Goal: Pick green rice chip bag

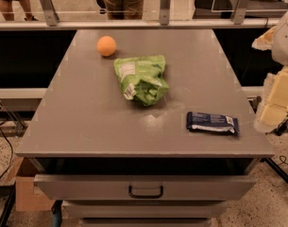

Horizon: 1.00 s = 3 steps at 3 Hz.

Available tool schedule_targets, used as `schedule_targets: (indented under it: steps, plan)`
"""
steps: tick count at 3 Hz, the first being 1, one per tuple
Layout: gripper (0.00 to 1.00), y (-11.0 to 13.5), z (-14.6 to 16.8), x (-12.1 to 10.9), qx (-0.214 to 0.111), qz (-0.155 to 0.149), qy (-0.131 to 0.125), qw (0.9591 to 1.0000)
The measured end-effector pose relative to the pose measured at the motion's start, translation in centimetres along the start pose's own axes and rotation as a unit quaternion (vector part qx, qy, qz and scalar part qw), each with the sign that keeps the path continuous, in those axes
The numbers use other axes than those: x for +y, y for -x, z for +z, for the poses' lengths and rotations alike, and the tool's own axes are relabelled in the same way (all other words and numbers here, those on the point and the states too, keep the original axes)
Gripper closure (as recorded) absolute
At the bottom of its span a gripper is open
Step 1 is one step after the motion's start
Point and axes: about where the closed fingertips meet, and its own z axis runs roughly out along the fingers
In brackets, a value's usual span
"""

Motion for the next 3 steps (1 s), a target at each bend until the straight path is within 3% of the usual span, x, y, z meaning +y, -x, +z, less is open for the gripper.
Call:
schedule_targets:
  steps: [1, 2, 3]
  plan:
    - [0.0, 0.0, 0.0, 0.0, 0.0, 0.0, 0.0, 1.0]
    - [0.0, 0.6, 0.3, -0.1, -0.036, 0.001, 0.0, 0.9994]
    - [0.0, 0.6, 1.8, -1.4, -0.133, 0.007, -0.01, 0.991]
